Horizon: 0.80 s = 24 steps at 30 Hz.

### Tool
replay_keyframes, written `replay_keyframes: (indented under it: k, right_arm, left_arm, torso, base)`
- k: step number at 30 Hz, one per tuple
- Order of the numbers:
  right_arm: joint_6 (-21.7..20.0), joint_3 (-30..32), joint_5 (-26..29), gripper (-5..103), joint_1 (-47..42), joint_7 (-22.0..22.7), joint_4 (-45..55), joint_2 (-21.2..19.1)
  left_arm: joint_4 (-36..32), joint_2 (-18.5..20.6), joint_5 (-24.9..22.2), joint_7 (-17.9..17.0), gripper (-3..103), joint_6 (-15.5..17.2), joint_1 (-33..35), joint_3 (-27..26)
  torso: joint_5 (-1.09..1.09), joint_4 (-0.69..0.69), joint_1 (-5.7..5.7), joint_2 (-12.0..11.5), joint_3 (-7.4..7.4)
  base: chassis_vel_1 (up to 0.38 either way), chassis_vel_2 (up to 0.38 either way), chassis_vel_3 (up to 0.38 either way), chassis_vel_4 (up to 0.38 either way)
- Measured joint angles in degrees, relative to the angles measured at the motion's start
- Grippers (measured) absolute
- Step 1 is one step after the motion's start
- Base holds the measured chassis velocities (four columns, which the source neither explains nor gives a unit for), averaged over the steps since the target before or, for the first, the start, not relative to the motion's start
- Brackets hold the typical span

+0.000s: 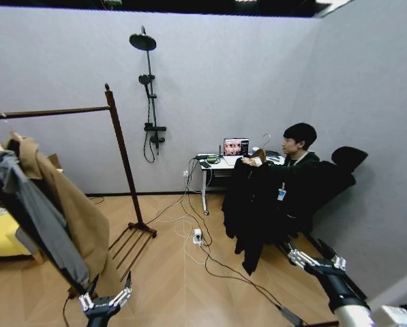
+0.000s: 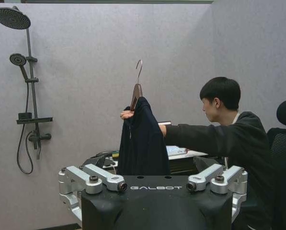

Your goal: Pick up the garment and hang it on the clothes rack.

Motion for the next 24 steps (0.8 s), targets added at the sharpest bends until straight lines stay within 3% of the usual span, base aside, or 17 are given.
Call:
replay_keyframes:
  k: [20,24]
  right_arm:
    - [0.4,2.1,-1.3,100,3.7,2.9,0.0,-2.4]
    - [-3.9,2.5,-1.4,100,4.7,6.4,0.0,-3.7]
  left_arm:
    - [0.0,0.0,0.0,0.0,100,0.0,0.0,0.0]
    - [0.0,0.0,0.0,0.0,100,0.0,0.0,0.0]
  torso:
    - [-0.01,0.01,0.01,0.0,0.00]
    - [0.01,-0.01,0.09,0.0,0.03]
  base:
    - [-0.257,0.258,0.257,-0.250]
    - [-0.199,0.196,0.155,-0.187]
